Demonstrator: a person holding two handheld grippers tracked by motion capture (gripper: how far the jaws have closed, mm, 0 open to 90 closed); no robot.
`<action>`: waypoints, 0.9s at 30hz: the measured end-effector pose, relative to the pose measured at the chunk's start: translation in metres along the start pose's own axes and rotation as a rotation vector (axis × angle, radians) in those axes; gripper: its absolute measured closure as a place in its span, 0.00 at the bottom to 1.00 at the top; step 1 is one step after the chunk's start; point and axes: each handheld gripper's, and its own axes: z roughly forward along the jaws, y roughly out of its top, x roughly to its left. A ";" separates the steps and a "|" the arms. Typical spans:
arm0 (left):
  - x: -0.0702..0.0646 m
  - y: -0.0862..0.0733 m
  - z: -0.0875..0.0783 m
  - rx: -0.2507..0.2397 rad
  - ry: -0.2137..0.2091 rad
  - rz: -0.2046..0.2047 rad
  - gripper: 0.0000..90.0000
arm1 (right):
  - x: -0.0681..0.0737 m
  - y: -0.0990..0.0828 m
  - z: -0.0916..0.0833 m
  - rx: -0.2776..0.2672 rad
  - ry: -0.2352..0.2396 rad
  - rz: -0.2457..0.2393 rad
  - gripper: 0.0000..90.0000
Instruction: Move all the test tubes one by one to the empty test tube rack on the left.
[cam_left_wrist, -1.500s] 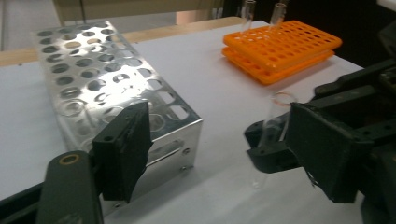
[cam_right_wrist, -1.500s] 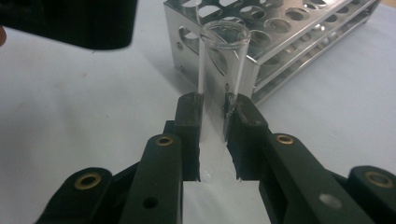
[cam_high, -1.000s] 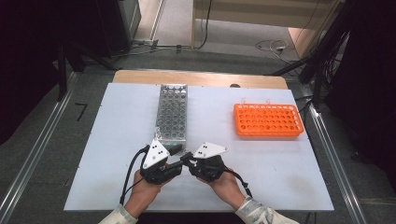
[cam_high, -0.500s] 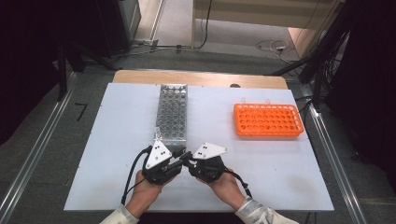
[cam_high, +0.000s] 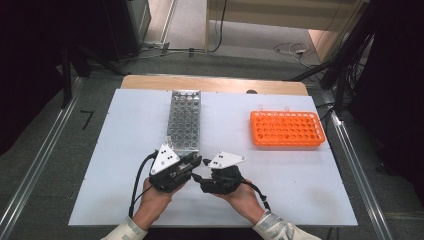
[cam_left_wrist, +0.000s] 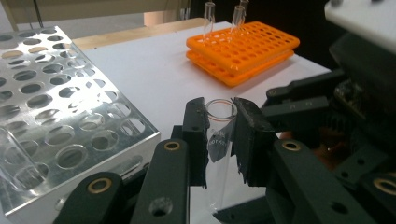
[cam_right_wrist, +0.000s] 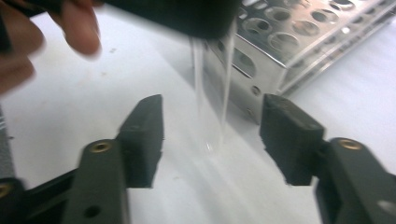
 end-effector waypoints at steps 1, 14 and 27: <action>0.002 0.002 0.000 -0.005 0.007 -0.013 0.84 | -0.002 0.000 0.000 0.006 -0.008 -0.001 0.38; 0.023 0.027 -0.002 -0.036 0.061 -0.043 0.84 | -0.013 -0.001 -0.006 0.007 -0.033 0.052 0.32; 0.043 0.052 0.003 -0.055 0.079 -0.066 0.84 | -0.015 -0.002 -0.007 0.007 -0.044 0.060 0.33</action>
